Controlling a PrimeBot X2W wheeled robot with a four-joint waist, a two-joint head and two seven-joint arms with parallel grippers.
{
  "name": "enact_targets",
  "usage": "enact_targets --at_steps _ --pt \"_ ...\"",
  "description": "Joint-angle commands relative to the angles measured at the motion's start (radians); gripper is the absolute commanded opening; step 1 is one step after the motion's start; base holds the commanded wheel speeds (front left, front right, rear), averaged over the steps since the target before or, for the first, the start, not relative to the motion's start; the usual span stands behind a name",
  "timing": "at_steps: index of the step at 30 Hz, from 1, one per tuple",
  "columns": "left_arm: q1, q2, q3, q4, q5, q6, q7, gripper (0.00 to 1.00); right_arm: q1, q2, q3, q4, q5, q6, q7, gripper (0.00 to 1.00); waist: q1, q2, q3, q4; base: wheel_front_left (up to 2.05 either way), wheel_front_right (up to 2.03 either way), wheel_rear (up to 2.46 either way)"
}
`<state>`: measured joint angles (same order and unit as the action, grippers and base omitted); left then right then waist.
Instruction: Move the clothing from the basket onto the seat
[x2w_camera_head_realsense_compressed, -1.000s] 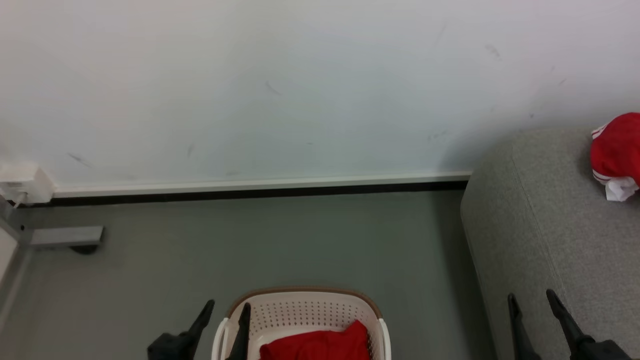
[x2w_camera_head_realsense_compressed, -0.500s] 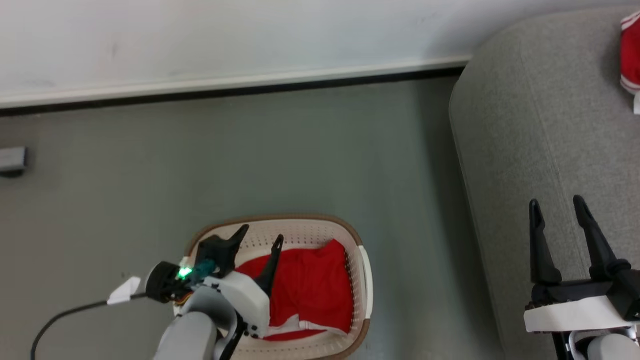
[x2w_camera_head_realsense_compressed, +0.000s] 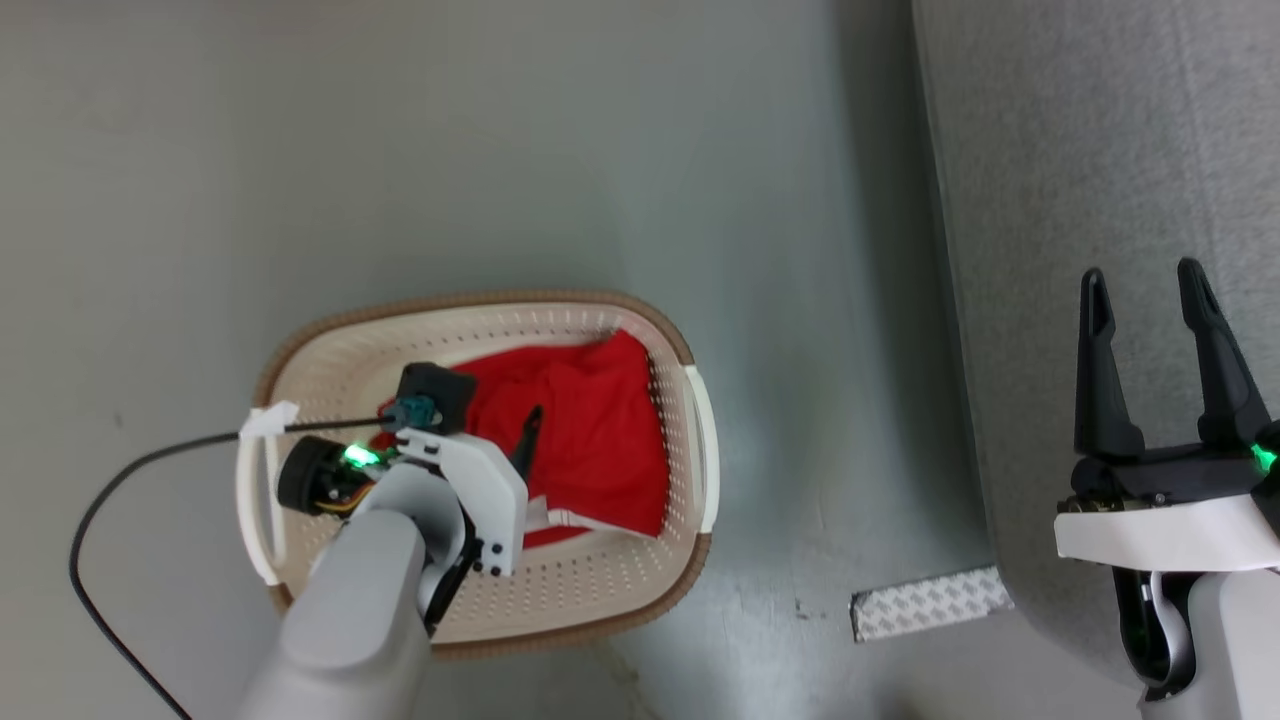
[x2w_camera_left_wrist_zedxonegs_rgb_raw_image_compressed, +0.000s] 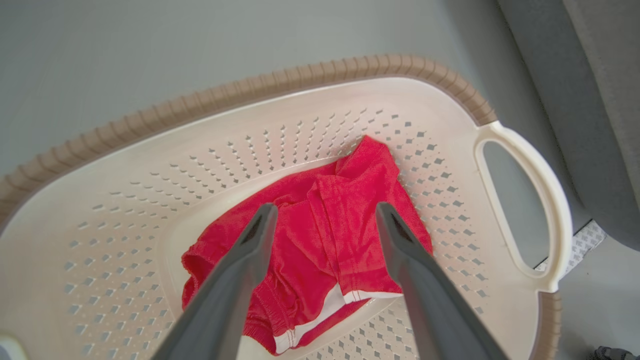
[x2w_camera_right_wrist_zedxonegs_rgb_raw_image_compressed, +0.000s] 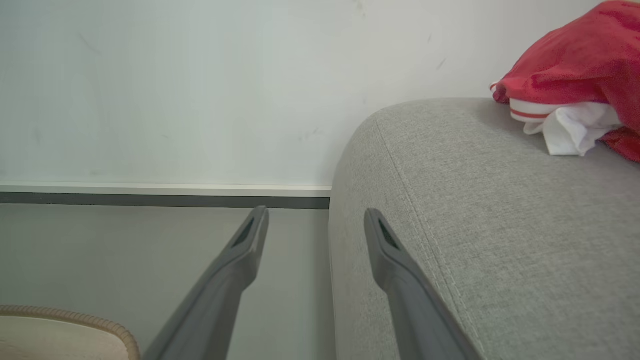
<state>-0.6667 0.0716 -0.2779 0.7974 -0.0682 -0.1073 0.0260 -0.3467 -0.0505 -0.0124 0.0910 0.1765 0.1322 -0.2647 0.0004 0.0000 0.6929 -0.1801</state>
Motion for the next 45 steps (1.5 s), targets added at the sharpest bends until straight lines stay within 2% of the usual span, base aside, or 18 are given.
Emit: enact_targets --at_steps 1,13,21,33,43,44,45 --pt "-0.027 0.003 0.002 0.021 -0.004 0.007 -0.001 1.0 -0.019 0.0 0.001 -0.012 0.005 -0.003 0.001 1.0 -0.0004 0.0 0.076 -0.023 0.0 0.0 0.0" --pt "-0.205 0.0 -0.011 0.218 -0.003 0.037 -0.04 1.0 -0.079 0.0 -0.001 -0.039 0.004 -0.003 0.001 1.0 -0.0004 0.0 0.254 -0.044 0.0 0.0 0.0" --pt "-0.302 0.045 -0.015 0.306 0.009 0.069 -0.086 1.0 -0.066 0.001 -0.013 -0.055 0.005 0.001 0.005 1.0 -0.0004 0.0 0.315 -0.057 0.0 0.0 0.0" --pt "-0.392 0.057 -0.043 0.402 0.01 0.054 -0.123 1.0 -0.034 0.003 -0.022 -0.068 -0.007 0.003 0.009 1.0 -0.0004 0.0 0.366 -0.061 0.0 0.0 0.0" --pt "-0.398 0.035 -0.068 0.452 -0.006 0.036 -0.141 0.99 0.037 0.005 -0.059 -0.088 -0.026 0.003 0.01 1.0 -0.0004 0.0 0.373 -0.046 0.0 0.0 0.0" --pt "-0.399 0.031 -0.072 0.454 -0.006 0.033 -0.144 0.67 0.046 0.005 -0.067 -0.092 -0.028 0.002 0.01 1.0 -0.0004 0.0 0.372 -0.044 0.0 0.0 0.0" --pt "-0.397 0.028 -0.075 0.458 -0.009 0.027 -0.144 0.43 0.052 0.005 -0.074 -0.095 -0.03 0.002 0.01 1.0 -0.0004 0.0 0.372 -0.043 0.0 0.0 0.0"
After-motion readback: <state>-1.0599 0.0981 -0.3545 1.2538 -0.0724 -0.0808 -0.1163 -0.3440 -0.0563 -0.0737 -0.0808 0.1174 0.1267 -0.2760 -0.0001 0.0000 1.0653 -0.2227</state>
